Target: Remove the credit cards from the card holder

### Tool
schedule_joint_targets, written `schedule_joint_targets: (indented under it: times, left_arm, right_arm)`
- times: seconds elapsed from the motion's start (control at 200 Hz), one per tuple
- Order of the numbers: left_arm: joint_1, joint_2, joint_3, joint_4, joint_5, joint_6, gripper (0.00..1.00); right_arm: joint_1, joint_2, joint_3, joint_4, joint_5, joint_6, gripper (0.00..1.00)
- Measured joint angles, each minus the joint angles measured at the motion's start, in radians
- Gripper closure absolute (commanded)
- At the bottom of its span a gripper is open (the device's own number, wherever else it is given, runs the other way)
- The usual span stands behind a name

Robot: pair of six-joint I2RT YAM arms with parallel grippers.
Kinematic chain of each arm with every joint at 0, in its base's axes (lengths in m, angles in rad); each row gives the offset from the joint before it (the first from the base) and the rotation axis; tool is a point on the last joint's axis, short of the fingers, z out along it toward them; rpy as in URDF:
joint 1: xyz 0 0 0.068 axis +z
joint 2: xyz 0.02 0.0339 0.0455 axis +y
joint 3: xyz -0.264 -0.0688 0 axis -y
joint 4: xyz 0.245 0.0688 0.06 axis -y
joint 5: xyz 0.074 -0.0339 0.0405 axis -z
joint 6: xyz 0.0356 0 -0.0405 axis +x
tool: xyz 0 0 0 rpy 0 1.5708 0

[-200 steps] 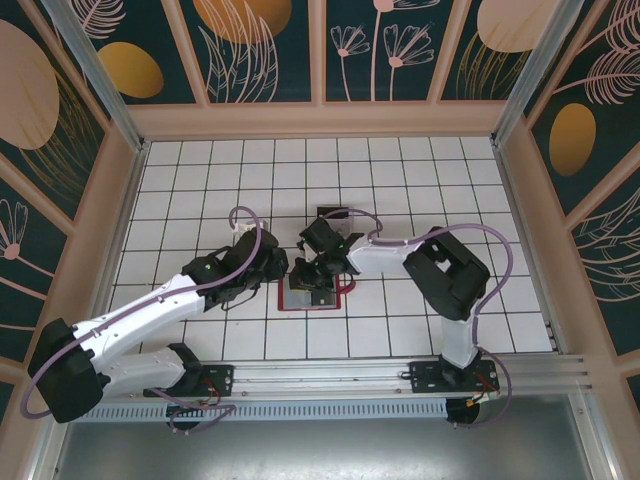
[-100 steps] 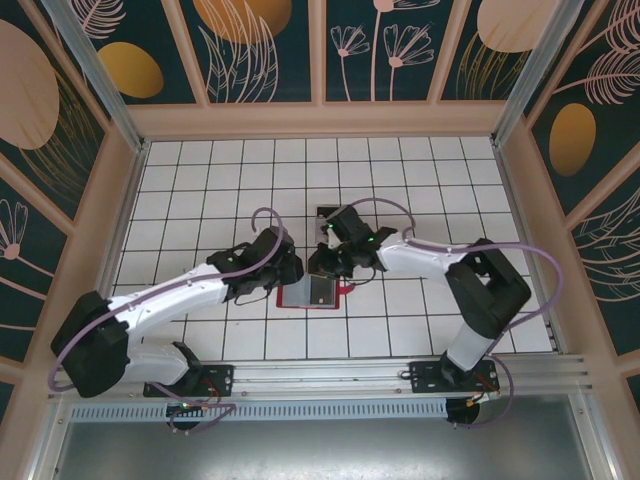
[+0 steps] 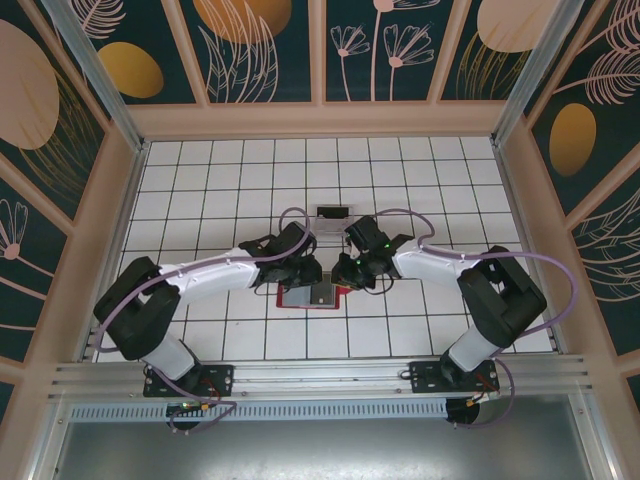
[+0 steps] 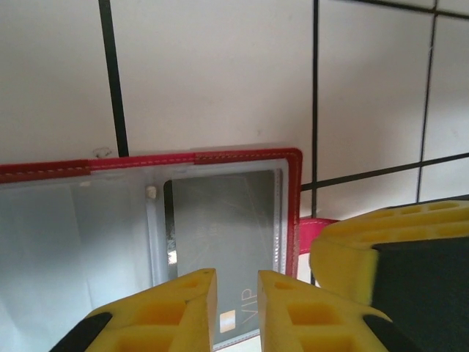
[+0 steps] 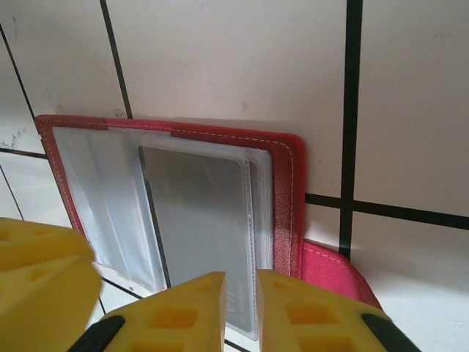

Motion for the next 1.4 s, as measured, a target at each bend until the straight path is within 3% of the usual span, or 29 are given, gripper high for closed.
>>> schedule_joint_targets:
  times: [0.22, 0.726, 1.401]
  left_arm:
    - [0.009, 0.036, -0.001, 0.029, 0.04, 0.0, 0.78]
    - [0.045, 0.036, -0.058, 0.089, 0.071, -0.001, 0.78]
    - [0.056, 0.036, -0.078, 0.089, 0.061, -0.001, 0.8]
  right_arm:
    - [0.018, 0.016, 0.0, 0.0, 0.01, 0.0, 0.73]
    - [0.028, 0.082, 0.013, 0.005, 0.013, -0.005, 0.8]
    - [0.053, 0.094, 0.069, -0.037, 0.043, -0.018, 0.74]
